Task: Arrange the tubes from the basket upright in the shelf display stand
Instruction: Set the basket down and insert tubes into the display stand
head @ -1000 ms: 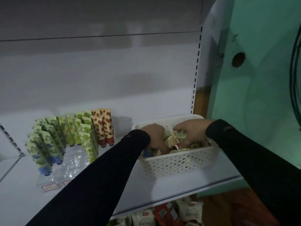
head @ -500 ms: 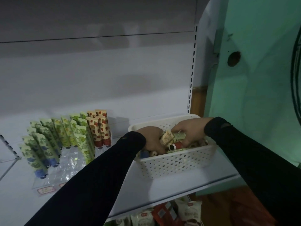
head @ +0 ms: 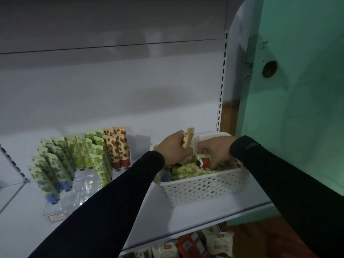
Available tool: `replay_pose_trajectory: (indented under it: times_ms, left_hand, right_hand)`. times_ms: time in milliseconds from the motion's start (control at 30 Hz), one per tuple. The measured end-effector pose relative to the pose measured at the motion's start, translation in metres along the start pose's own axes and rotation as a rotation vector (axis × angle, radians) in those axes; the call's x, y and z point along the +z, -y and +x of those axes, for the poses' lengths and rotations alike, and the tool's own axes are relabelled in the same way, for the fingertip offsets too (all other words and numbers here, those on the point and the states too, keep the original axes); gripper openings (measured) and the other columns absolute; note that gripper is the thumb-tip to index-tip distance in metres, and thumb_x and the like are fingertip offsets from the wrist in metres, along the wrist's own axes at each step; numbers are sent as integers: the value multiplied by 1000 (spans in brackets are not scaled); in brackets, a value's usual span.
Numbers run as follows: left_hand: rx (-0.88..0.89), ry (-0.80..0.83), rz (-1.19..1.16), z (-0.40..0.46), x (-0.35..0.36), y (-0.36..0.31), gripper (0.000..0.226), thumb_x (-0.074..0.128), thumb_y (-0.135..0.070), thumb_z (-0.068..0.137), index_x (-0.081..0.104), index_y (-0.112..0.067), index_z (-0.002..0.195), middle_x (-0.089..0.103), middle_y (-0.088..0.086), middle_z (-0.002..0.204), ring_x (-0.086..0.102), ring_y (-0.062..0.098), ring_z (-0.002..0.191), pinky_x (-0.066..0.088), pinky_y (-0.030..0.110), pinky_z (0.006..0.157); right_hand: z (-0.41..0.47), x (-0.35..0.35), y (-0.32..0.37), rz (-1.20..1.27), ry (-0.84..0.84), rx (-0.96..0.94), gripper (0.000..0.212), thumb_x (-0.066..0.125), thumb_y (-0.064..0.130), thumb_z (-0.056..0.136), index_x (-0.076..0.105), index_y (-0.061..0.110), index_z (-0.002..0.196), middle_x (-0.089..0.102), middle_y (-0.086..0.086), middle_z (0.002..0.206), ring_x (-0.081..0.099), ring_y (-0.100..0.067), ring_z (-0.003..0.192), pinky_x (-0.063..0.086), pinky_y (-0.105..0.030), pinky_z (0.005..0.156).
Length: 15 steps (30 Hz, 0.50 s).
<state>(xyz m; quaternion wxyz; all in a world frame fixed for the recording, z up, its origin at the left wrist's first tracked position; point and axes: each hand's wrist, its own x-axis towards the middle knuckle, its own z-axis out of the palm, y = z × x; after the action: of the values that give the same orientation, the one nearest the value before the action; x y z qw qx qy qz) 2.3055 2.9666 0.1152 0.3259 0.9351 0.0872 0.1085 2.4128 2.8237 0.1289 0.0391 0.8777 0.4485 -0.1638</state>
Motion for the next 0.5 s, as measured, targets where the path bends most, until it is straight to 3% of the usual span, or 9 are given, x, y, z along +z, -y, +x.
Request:
replay_pose_trajectory:
  times_ms: [133,233,333,433,500]
  left_hand:
    - [-18,-110,-194,-3,-1,-3,26,62,-22,90,51,-13,112,62,8,98,58,20,81,50,32,71]
    - [-42,-210,-375,-4,-4,-7,22,57,-22,92,47,-19,111,60,11,102,56,18,81,50,33,70]
    - [-123,-233,-584,-7,-10,-11,17,53,-16,93,44,-25,105,55,11,96,57,23,80,51,36,62]
    - [-173,-288,-668,-12,-16,-14,21,53,-8,88,46,-17,105,54,8,90,56,20,76,41,31,55]
    - [-187,-334,-744,-15,-19,-15,19,55,-7,87,48,-18,102,56,8,88,58,18,72,40,33,60]
  right_hand:
    - [-3,0,-2,-4,-23,-20,46,78,29,71,55,29,111,66,-1,106,65,-26,96,56,-45,87]
    - [-6,4,-3,16,-38,-44,38,75,34,74,62,24,108,67,-3,107,66,-27,95,56,-50,87]
    - [-12,1,-5,94,-120,-71,33,72,37,82,60,22,108,65,-1,108,62,-21,94,54,-40,84]
    - [-23,-8,-3,334,-279,-103,20,70,37,86,59,24,97,65,2,100,62,-16,88,51,-29,74]
    - [-27,-15,-3,496,-385,-108,29,69,37,87,62,15,104,68,-4,99,66,-21,90,54,-33,79]
